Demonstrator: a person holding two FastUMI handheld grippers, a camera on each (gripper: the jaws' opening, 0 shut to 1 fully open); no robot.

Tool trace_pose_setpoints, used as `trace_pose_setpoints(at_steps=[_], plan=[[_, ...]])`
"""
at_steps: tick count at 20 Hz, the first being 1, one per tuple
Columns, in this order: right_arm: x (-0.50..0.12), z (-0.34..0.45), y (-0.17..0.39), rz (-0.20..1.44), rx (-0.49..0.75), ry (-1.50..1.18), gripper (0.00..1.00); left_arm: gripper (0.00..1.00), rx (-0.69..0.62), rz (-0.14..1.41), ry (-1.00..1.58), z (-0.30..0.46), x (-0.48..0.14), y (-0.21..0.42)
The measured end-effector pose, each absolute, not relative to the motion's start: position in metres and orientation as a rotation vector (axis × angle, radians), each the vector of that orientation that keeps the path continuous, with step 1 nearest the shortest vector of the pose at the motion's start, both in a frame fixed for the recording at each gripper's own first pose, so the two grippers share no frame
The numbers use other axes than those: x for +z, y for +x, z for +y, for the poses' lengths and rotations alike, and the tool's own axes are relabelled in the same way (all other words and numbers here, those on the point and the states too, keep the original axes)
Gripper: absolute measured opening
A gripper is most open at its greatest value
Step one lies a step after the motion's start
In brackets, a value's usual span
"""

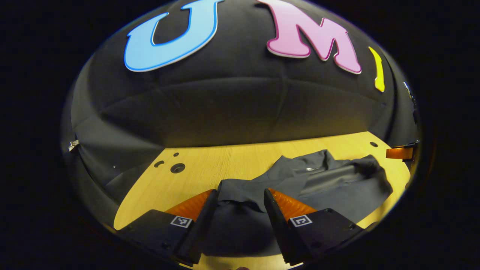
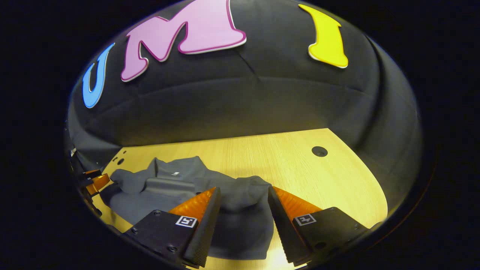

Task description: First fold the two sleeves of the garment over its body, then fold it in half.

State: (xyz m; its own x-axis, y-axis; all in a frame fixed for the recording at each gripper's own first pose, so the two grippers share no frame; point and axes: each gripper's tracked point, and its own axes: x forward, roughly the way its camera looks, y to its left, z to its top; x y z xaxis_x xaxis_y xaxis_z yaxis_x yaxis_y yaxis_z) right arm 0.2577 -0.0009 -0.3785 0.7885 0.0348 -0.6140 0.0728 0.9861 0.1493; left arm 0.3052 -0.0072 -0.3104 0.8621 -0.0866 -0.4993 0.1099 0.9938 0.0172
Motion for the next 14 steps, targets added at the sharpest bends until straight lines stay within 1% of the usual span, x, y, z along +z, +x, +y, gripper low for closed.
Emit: trace_pose_setpoints(at_steps=[8,14], plan=[[-0.301,0.007,0.193,0.592,0.026,0.191,0.78,0.80,-0.138,0.433,0.014,-0.003,-0.222,0.219],[-0.258,0.017,0.138,0.577,0.105,0.164,0.78,0.80,-0.184,0.415,0.027,-0.005,-0.190,0.154]])
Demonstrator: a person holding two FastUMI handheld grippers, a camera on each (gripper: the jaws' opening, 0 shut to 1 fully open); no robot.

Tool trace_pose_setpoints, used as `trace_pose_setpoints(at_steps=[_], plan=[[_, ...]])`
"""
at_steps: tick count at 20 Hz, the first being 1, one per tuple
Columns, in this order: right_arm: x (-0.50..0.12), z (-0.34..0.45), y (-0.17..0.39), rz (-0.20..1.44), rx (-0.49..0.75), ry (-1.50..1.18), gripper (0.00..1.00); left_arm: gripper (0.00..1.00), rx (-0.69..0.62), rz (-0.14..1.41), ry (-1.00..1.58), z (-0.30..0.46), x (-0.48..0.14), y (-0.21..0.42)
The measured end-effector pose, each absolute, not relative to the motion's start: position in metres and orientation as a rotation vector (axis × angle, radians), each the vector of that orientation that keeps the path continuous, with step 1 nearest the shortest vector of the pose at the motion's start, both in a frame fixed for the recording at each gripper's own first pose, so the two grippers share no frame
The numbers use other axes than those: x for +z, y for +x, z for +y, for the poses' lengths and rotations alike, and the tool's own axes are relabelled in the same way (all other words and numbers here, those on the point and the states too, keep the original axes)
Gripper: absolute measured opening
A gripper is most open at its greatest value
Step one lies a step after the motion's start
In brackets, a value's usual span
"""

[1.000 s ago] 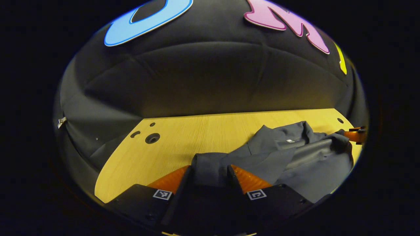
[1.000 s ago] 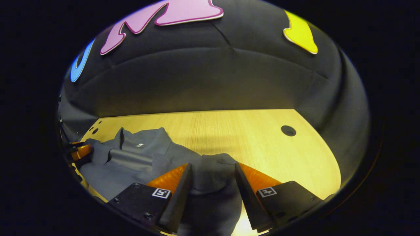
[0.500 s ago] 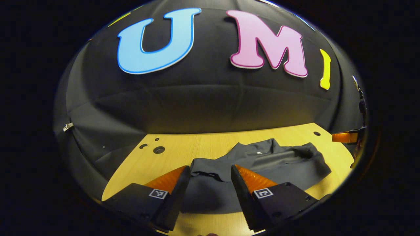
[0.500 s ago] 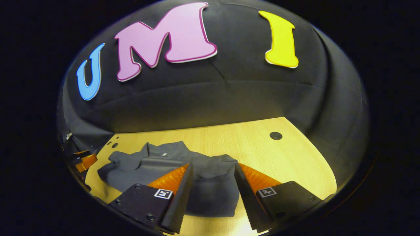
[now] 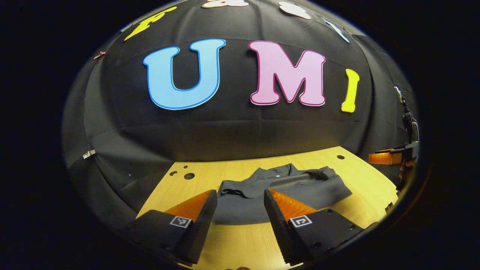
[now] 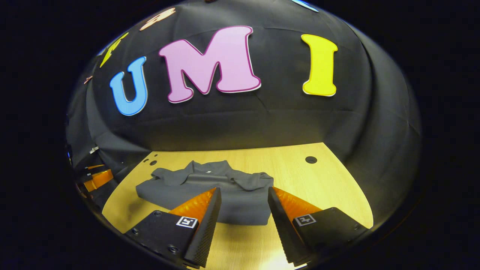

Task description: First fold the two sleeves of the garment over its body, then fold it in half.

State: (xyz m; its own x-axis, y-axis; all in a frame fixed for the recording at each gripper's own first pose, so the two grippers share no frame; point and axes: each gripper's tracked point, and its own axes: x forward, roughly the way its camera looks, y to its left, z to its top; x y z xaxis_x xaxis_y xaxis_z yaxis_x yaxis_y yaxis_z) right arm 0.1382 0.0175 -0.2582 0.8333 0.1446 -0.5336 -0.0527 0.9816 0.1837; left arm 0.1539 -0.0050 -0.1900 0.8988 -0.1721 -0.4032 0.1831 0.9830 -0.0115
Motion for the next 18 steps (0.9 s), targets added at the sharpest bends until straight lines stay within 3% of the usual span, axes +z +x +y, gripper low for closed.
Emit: trace_pose_setpoints(at_steps=[8,18], plan=[[-0.223,0.047,0.083,0.543,0.175,0.183,0.78,0.80,-0.202,0.437,-0.036,-0.009,-0.179,0.097],[-0.236,0.056,0.048,0.581,0.187,0.173,0.79,0.80,-0.222,0.492,-0.020,-0.009,-0.193,0.054]])
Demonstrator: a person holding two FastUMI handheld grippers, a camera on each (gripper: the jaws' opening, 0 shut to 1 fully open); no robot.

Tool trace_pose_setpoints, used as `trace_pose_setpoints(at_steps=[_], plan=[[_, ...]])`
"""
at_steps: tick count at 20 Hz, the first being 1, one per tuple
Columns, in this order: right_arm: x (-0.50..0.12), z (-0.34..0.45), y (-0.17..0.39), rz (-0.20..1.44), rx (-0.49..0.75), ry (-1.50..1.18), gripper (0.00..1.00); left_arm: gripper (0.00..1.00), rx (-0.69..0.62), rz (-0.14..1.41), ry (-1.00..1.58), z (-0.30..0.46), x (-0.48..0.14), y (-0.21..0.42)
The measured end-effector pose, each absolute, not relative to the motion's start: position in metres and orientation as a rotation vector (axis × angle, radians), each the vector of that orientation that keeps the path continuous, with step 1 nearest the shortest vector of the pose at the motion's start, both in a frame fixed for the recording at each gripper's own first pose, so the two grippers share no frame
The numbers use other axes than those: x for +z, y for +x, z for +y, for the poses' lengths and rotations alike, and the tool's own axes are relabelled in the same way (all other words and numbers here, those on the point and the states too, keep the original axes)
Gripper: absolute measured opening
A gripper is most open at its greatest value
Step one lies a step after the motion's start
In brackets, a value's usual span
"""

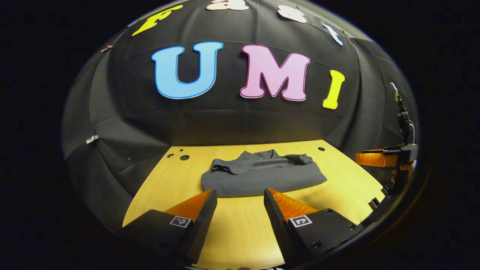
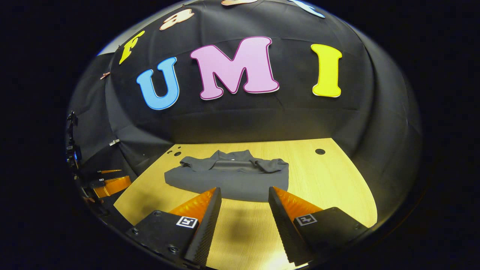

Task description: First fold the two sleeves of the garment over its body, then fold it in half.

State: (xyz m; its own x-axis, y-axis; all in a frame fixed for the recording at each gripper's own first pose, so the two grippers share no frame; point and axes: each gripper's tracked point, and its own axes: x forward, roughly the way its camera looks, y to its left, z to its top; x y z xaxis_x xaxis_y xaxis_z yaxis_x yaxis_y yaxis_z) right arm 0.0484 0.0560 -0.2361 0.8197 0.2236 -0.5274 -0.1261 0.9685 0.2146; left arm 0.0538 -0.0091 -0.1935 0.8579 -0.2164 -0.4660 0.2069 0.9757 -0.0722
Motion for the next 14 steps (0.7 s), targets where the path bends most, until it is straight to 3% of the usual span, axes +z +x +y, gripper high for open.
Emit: trace_pose_setpoints(at_steps=[14], plan=[[-0.243,0.059,0.042,0.602,0.182,0.177,0.79,0.81,-0.221,0.531,-0.017,-0.007,-0.209,0.052]])
